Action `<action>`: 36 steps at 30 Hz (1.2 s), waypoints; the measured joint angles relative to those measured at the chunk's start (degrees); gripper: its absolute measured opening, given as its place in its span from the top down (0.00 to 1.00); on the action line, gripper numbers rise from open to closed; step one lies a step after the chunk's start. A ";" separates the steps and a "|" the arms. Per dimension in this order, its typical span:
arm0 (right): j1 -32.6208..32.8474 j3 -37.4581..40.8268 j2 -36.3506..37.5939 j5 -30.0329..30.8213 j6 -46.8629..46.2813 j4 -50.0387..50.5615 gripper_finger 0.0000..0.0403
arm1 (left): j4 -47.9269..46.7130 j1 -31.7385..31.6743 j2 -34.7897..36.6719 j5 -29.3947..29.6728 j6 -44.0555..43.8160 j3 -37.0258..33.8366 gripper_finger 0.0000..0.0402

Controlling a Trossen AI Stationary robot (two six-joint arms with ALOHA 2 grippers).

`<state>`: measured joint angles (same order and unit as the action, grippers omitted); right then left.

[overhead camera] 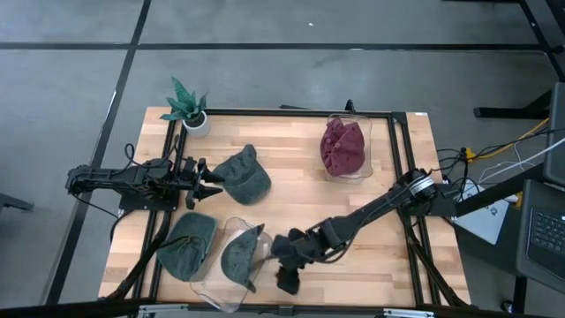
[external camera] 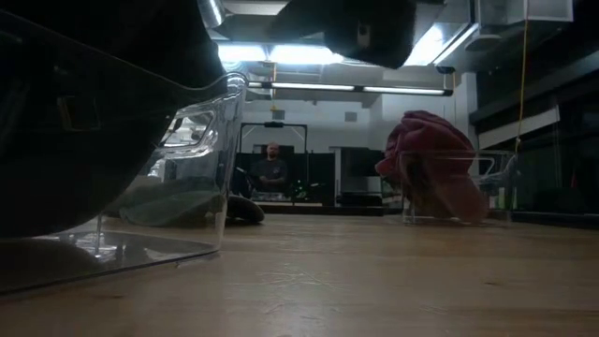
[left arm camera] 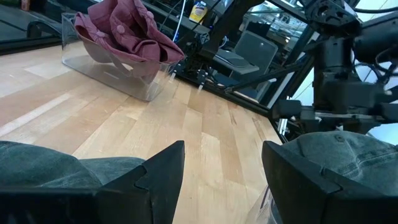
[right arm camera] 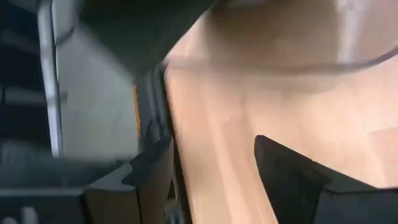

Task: Pick & Place hat
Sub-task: Put the top right black cap into the bottom transparent bin

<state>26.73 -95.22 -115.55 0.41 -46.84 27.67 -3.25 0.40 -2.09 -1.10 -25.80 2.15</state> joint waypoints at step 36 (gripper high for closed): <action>-8.07 -0.50 -3.78 7.58 4.04 4.88 0.50 | 0.00 -0.01 0.00 0.00 0.00 0.00 0.48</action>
<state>18.66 -95.72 -119.33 7.99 -42.80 32.55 -3.25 0.40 -2.09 -1.10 -25.81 2.15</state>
